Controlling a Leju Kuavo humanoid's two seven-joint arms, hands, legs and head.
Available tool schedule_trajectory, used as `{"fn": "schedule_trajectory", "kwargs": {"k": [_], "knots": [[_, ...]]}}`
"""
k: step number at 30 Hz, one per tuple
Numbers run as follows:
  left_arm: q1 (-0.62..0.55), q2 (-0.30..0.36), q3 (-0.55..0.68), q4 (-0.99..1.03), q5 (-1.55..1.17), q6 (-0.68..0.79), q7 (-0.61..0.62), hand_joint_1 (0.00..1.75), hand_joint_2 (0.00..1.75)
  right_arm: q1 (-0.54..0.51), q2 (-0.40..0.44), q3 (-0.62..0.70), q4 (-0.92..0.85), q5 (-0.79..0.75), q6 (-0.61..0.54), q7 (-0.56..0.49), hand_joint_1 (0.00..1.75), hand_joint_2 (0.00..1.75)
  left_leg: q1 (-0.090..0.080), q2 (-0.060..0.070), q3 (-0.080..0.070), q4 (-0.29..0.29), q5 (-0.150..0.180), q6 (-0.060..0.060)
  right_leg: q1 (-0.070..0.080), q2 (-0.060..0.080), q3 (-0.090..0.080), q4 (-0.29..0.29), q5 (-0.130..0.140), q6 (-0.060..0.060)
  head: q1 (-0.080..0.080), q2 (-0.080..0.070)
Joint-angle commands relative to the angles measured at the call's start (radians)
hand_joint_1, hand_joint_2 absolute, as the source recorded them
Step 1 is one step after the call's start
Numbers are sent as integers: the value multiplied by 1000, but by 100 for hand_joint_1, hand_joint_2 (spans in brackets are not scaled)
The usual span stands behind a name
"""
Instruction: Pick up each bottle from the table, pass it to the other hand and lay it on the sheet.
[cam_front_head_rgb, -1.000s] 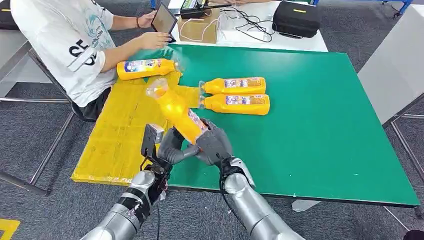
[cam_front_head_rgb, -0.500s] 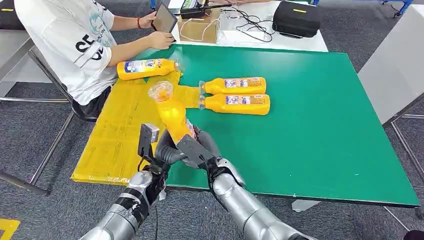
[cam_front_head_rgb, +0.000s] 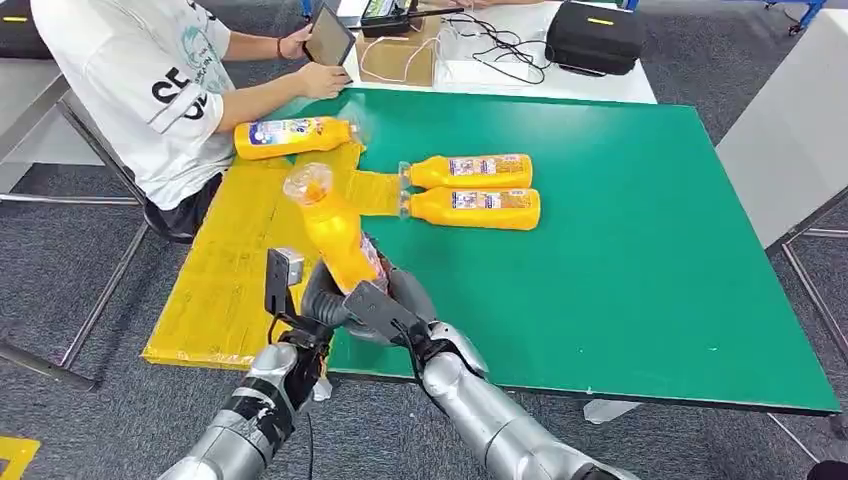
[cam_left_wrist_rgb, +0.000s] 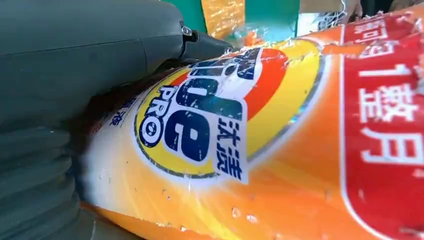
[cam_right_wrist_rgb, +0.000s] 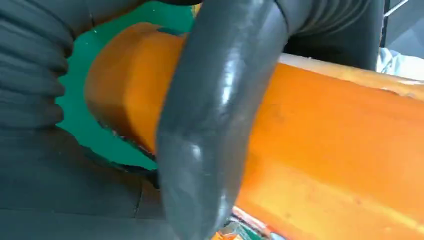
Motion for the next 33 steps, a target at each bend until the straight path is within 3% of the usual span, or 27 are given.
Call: {"fn": "schedule_trajectory", "kwargs": {"k": [1, 11, 12, 13, 15, 19, 23, 24, 26, 27, 33], "knots": [[-49, 2, -2, 6, 2, 25, -19, 175, 175, -14, -13, 18, 53, -4, -14, -6, 0, 175, 1, -1, 2, 0, -1, -1, 1, -2, 3, 0, -1, -1, 1, 0], [-52, 23, 42, -2, -2, 86, -47, 175, 175, -8, -41, -18, 10, -13, -43, -18, 0, 175, 1, -1, 2, 0, -1, -1, 1, -2, 2, 0, -1, -1, 0, 0], [-70, 53, 82, 14, -58, 176, -84, 175, 175, 7, -69, -55, -52, -7, -62, -25, 0, 175, 2, -2, 4, 1, -2, -2, 2, -3, 5, 0, -3, -2, 0, 0], [-141, 168, 76, 145, -450, 622, -189, 175, 175, 40, -111, -133, -171, -8, -59, -55, 0, 175, 2, -1, 3, 1, -2, -1, 2, -2, 4, 0, -2, -2, 0, 0], [-153, 182, 96, 178, -465, 609, -189, 175, 175, 40, -114, -143, -178, -9, -51, -61, 0, 175, 2, -1, 4, 1, -2, -2, 2, -2, 5, -1, -2, -2, 0, 0], [-206, 218, 85, 312, -623, 754, -176, 175, 175, 51, -127, -156, -213, -20, -57, -74, 0, 175, 2, -1, 5, 1, -2, -2, 2, -2, 6, 0, -3, -2, 1, 0], [-251, 263, 48, 396, -770, 764, -61, 175, 175, 70, -152, -153, -264, -22, -54, -61, 0, 175, 2, 0, 3, 0, -1, -2, 2, -1, 4, 0, -2, -2, 1, 0], [-271, 287, -2, 433, -873, 756, 25, 175, 175, 74, -159, -153, -277, -21, -52, -56, 0, 175, 3, -2, 4, 1, -2, -2, 3, -3, 6, 1, -3, -2, 1, 0], [-287, 314, -48, 459, -949, 707, 90, 175, 175, 76, -165, -154, -288, -21, -44, -53, 0, 175, 2, -1, 3, 1, -1, -2, 2, -2, 4, 0, -2, -2, 0, 0], [-300, 345, -130, 489, -1062, 617, 152, 175, 175, 75, -166, -154, -294, -21, -32, -50, 0, 175, 3, 0, 4, 2, -2, -2, 3, -1, 5, 1, -3, -2, 1, 0], [-297, 355, -143, 492, -1084, 604, 153, 175, 175, 72, -164, -153, -292, -20, -27, -49, 0, 175, 3, 0, 4, 2, -3, -2, 3, -1, 4, 1, -3, -2, 0, 0]]}}
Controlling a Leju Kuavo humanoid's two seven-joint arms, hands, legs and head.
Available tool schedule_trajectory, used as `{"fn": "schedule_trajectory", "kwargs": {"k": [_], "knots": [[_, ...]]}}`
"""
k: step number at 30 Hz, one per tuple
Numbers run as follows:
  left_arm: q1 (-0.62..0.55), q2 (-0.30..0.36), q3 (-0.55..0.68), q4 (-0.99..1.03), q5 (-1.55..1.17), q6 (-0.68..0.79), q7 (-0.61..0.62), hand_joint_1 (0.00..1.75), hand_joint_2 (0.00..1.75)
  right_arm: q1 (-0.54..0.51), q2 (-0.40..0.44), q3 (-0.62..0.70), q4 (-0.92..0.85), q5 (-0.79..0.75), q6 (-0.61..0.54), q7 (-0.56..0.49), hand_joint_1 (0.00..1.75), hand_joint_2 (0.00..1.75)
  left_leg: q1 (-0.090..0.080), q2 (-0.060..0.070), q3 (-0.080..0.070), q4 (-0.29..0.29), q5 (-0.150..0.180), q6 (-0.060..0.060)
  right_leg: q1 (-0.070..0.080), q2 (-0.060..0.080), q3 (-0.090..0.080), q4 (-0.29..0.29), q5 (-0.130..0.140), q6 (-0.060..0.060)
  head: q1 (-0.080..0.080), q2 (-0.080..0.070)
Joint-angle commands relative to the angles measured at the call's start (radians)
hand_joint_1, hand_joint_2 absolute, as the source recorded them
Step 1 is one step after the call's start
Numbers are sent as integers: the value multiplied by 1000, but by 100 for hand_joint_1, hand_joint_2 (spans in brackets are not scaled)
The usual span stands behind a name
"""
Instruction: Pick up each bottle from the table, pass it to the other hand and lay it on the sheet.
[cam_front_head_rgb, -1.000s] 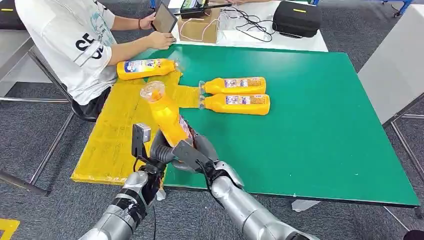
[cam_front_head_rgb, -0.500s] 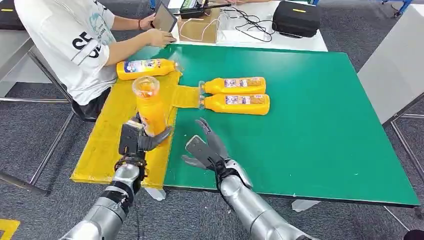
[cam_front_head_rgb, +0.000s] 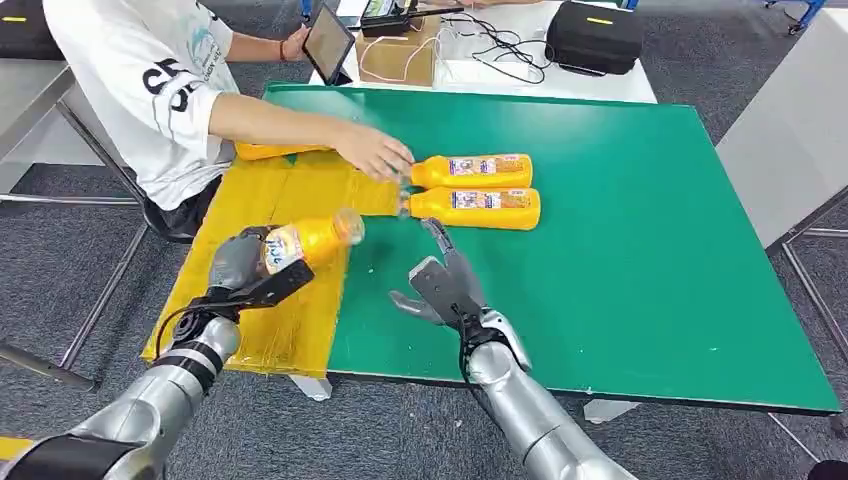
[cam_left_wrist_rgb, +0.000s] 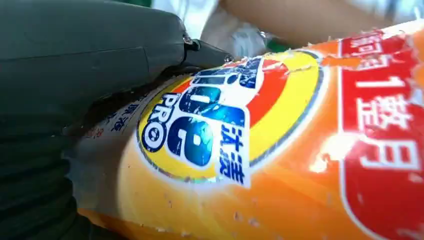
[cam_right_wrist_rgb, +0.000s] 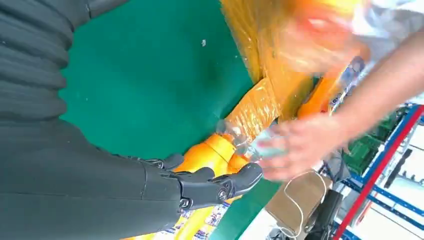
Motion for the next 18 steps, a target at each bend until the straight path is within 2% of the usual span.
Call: {"fn": "schedule_trajectory", "kwargs": {"k": [1, 4, 8, 10, 18], "knots": [[-90, 74, -154, 169, -83, -85, 56, 175, 175, -19, -31, -15, -20, -1, 21, 5, 0, 175, 1, -1, 3, 0, -1, -1, 1, -1, 4, 0, -2, -1, 1, 0], [-112, 102, -245, 195, -191, -220, 94, 175, 175, -15, -31, -10, -30, 4, 36, 7, 0, 175, 2, 1, 5, 0, -3, -2, 2, 1, 5, 0, -2, -2, 0, 0], [-135, 117, -255, 201, -209, -325, 86, 175, 175, -15, -31, 1, -27, 13, 52, 12, 0, 175, 1, 1, 5, 0, -2, -2, 2, 0, 5, 0, -2, -2, 0, 0], [-155, 124, -267, 208, -226, -426, 98, 175, 175, -20, -31, 8, -20, 17, 65, 16, 0, 175, 1, 2, 5, 0, -2, -1, 1, 1, 5, 0, -1, -2, 0, 0], [-163, 131, -279, 216, -246, -466, 110, 175, 175, -29, -23, 11, 4, 18, 72, 14, 0, 175, 1, 3, 7, -1, -2, -1, 1, 2, 6, 1, -1, -2, 0, 0]]}}
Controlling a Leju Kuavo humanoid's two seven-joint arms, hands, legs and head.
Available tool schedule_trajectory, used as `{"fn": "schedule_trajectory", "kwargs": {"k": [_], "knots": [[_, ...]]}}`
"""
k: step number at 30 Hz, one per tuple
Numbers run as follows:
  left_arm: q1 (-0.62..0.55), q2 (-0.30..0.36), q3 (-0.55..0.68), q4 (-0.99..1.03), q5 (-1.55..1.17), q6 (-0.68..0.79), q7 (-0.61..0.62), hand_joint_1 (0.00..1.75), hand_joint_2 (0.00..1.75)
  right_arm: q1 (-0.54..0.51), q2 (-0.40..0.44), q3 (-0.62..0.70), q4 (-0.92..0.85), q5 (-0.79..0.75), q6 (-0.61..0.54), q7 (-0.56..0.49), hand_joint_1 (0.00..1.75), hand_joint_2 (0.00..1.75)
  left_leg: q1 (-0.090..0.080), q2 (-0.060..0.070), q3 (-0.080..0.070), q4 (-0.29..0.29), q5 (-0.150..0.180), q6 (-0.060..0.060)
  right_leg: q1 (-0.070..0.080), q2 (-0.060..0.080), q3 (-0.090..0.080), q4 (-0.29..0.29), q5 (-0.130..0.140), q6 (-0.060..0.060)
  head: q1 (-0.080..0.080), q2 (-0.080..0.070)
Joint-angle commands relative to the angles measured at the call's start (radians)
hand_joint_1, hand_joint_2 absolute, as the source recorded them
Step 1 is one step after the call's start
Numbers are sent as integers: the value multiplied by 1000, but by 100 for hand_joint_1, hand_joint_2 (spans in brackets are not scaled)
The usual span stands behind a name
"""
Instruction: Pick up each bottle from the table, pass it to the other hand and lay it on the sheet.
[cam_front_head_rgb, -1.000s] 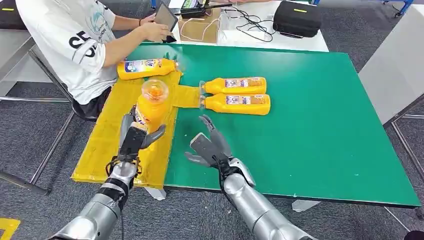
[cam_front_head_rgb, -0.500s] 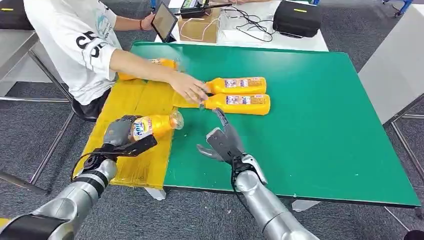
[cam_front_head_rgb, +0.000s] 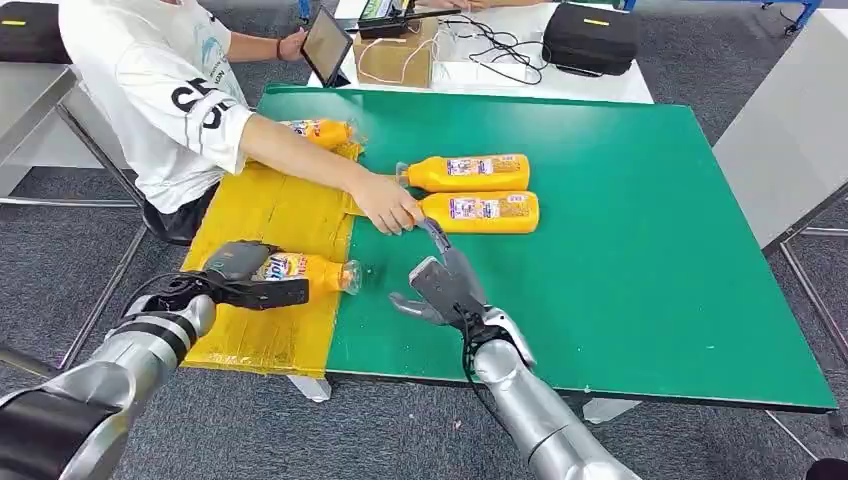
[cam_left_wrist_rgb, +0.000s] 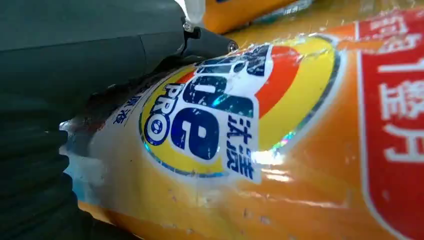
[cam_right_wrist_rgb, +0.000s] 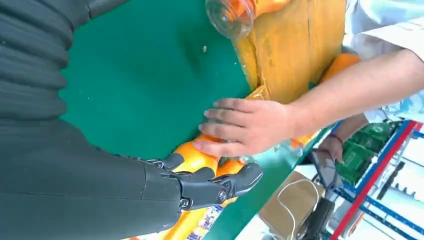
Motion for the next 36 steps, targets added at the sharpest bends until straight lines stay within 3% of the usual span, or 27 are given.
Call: {"fn": "schedule_trajectory", "kwargs": {"k": [1, 2, 3, 12, 15, 16, 28, 36], "knots": [[-7, 27, -73, 92, -24, -29, 20, 173, 175, -34, -10, 11, 41, -1, 6, 1, 0, 175, 1, 3, 6, 0, -3, -2, 2, 2, 5, 0, -2, -2, 0, 0], [-6, 26, -74, 92, -26, -30, 27, 24, 175, -36, -9, 12, 47, -2, 10, 1, 0, 175, 1, 3, 5, -1, -2, -1, 2, 2, 4, -1, -1, -2, 0, 0], [-1, 26, -70, 86, -28, -8, 34, 0, 175, -41, -9, 17, 55, 2, 14, 0, 0, 175, 1, 3, 6, 0, -3, -2, 2, 2, 5, 0, -2, -2, 0, 0], [31, 17, -8, 70, 20, 93, -22, 0, 175, -56, -20, 22, 79, 15, 11, 4, 0, 175, 0, 1, 3, -1, -1, -1, 0, 1, 3, 0, -1, -1, 0, 0], [55, 10, 32, 47, 41, 212, -65, 0, 175, -66, -21, 26, 103, 23, 14, 11, 0, 175, 1, 1, 5, 0, -1, -2, 1, 2, 5, 0, -1, -2, 0, 0], [59, 3, 47, 50, 48, 253, -75, 0, 0, -70, -22, 28, 112, 30, 7, 14, 0, 175, 1, 1, 5, 0, -2, -2, 1, 2, 6, 0, -1, -2, 0, 0], [67, -8, 63, 50, 62, 264, -99, 0, 0, -74, -25, 32, 124, 38, 3, 17, 0, 175, 1, -2, 5, 0, -1, -3, 1, 0, 6, -1, -2, -2, 0, 0], [133, -60, 240, -16, 213, 413, -279, 0, 0, -99, -79, 55, 194, 152, -44, 81, 0, 175, 1, -4, 4, 0, 0, -2, 1, -2, 5, -1, -2, -1, 0, 0]]}}
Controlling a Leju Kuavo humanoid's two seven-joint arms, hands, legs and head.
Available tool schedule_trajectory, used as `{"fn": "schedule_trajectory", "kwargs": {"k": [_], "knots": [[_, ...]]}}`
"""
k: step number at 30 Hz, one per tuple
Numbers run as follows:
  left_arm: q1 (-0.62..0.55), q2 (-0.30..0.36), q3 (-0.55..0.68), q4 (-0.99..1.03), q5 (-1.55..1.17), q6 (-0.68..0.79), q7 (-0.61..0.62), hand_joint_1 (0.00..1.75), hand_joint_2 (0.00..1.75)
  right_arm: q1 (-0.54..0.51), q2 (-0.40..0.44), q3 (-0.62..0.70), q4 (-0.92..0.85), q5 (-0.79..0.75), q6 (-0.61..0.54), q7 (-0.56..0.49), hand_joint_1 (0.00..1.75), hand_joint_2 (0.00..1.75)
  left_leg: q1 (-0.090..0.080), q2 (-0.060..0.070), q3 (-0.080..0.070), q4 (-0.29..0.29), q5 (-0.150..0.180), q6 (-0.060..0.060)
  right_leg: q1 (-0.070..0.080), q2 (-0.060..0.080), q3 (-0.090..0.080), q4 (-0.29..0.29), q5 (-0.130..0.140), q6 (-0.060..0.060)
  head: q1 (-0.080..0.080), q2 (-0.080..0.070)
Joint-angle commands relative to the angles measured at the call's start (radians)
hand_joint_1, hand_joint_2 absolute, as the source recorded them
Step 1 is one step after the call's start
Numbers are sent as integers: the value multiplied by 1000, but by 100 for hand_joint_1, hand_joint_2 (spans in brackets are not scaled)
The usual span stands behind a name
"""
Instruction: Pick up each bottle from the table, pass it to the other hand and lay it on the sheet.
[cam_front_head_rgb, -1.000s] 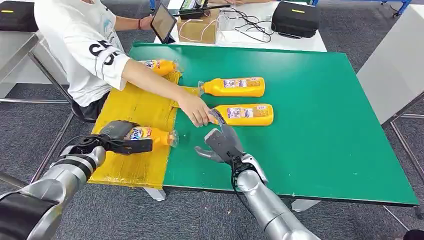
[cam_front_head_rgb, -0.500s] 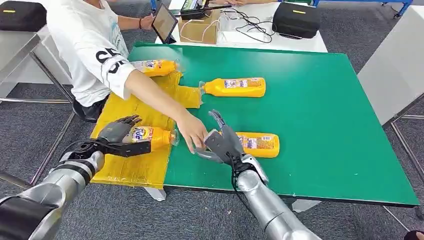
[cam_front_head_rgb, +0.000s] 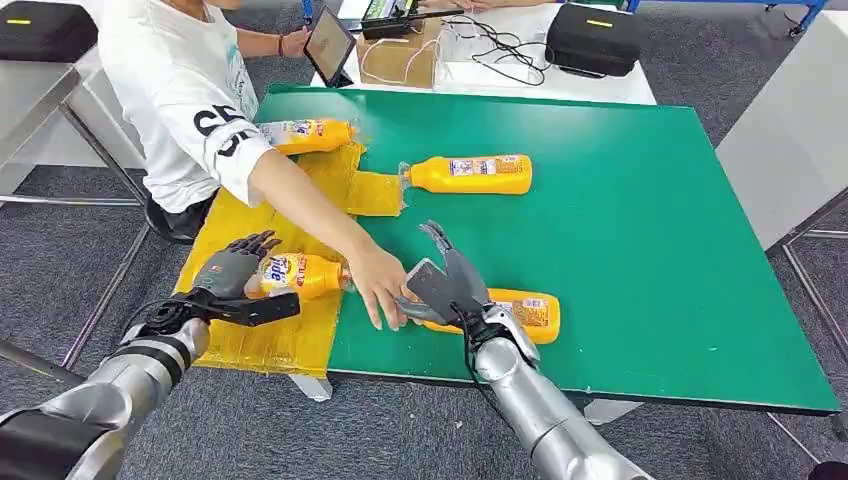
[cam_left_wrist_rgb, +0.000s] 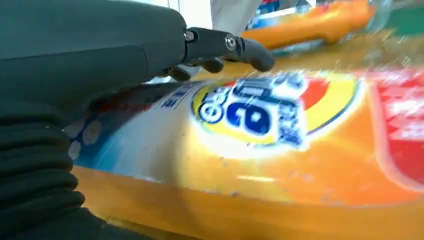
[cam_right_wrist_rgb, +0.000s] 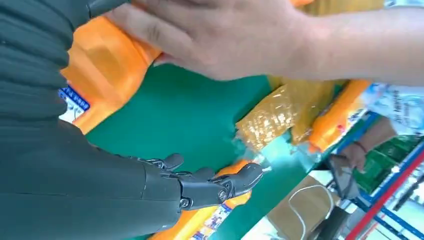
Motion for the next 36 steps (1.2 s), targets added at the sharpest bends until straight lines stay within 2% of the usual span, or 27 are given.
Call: {"fn": "schedule_trajectory", "kwargs": {"k": [1, 2, 3, 4, 7, 11, 17, 22, 25, 32, 36], "knots": [[65, -73, 228, -46, 191, 53, -163, 0, 0, -61, -81, 58, 126, 93, -27, 64, 0, 175, 1, -1, 4, 0, -2, -1, 2, -2, 6, -1, -2, -1, 0, 0], [76, -80, 255, -58, 217, 67, -184, 0, 0, -55, -93, 61, 119, 111, -24, 77, 0, 175, 1, -1, 3, 0, -1, -1, 1, -2, 4, -1, -1, -1, 0, 0], [84, -100, 314, -73, 283, 55, -214, 0, 175, -48, -108, 64, 115, 142, -22, 104, 0, 175, 0, -1, 3, 0, -1, 0, 1, -2, 4, -1, -2, -1, 0, 0], [89, -119, 364, -91, 347, 32, -248, 0, 175, -44, -119, 65, 112, 161, -20, 119, 0, 175, 1, -2, 4, 0, -2, -1, 1, -3, 6, -2, -2, -1, 0, 0], [120, -145, 384, -182, 461, -27, -248, 0, 175, -28, -147, 59, 105, 198, -7, 150, 0, 175, 1, -4, 2, 1, -1, 0, 1, -5, 4, -1, -2, -1, 0, 0], [153, -144, 347, -260, 559, -70, -248, 0, 175, -1, -184, 70, 79, 243, 15, 185, 0, 175, 1, -3, 1, 1, -2, -1, 1, -4, 3, -2, -2, -1, 0, 0], [154, -144, 344, -268, 572, -82, -248, 0, 175, 2, -187, 70, 74, 247, 14, 190, 0, 175, 1, -2, 0, 0, -1, 0, 1, -3, 1, -1, -1, -1, 0, 0], [182, -145, 318, -349, 716, -177, -248, 0, 175, 71, -249, 62, -21, 298, 38, 254, 0, 175, 1, -3, 1, 0, -1, 0, 1, -3, 3, -2, -1, -1, 0, 0], [157, -159, 349, -332, 769, -229, -248, 0, 175, 110, -278, 48, -80, 321, 47, 284, 0, 175, 2, -6, 2, 1, -2, 0, 2, -6, 5, -2, -3, -1, 0, 0], [131, -212, 405, -331, 798, -315, -248, 0, 175, 228, -329, 4, -252, 426, 100, 363, 0, 175, 1, -7, 2, 1, -2, -1, 1, -7, 5, -3, -3, -1, 0, 0], [132, -218, 407, -337, 797, -316, -248, 0, 175, 242, -335, -2, -269, 428, 100, 364, 0, 175, 1, -5, 0, 1, -1, 0, 1, -5, 3, -2, -2, -1, 0, 0]]}}
